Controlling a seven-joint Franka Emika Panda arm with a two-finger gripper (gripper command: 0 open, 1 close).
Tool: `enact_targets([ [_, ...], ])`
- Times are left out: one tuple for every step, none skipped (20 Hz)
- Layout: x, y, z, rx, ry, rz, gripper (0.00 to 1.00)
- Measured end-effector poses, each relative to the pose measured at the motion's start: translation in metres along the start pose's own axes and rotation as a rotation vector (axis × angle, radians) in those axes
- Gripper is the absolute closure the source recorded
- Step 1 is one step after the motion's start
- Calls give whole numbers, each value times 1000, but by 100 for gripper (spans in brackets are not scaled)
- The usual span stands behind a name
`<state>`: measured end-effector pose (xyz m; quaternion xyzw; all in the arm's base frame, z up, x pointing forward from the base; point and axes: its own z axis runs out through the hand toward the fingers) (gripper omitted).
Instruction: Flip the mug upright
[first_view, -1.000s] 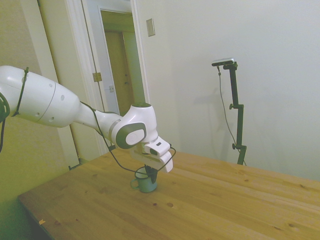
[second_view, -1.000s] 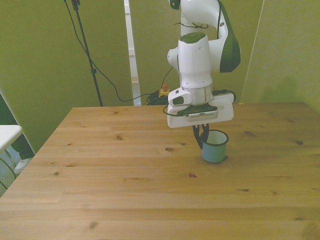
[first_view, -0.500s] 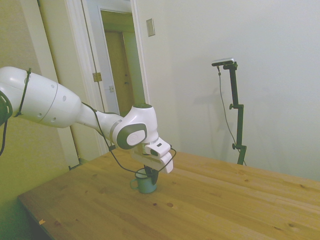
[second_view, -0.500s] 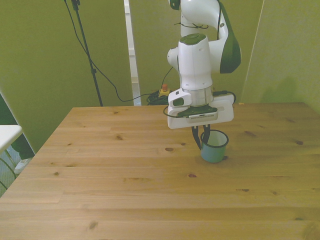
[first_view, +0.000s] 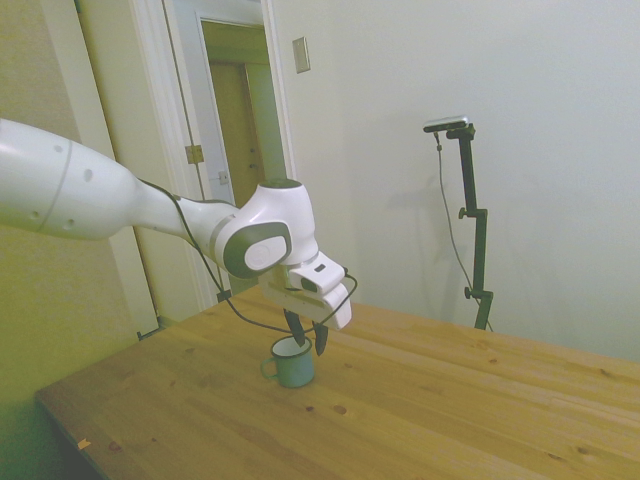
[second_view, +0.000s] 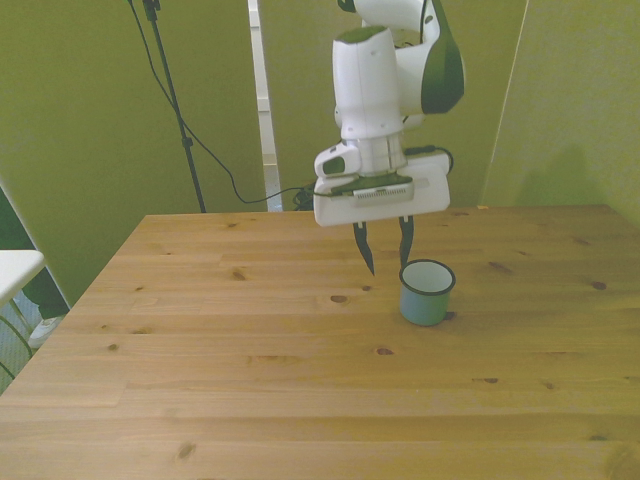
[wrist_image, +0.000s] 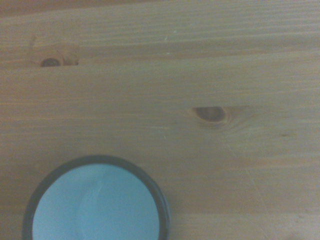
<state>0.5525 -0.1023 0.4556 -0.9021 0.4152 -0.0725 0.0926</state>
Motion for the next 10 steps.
enact_targets([
  [-5, 6, -13, 7, 8, 0, 0],
  [-13, 12, -25, 12, 17, -6, 0],
  [-23, 18, -37, 21, 22, -11, 0],
  [-34, 23, -47, 31, 30, -17, 0],
  [-45, 28, -56, 40, 36, -23, 0],
  [-56, 33, -63, 48, 40, -28, 0],
  [-66, 37, -68, 52, 44, -34, 0],
  [-77, 42, -71, 51, 49, -40, 0],
  [-86, 47, -72, 50, 52, -44, 0],
  [-94, 51, -73, 51, 53, -48, 0],
])
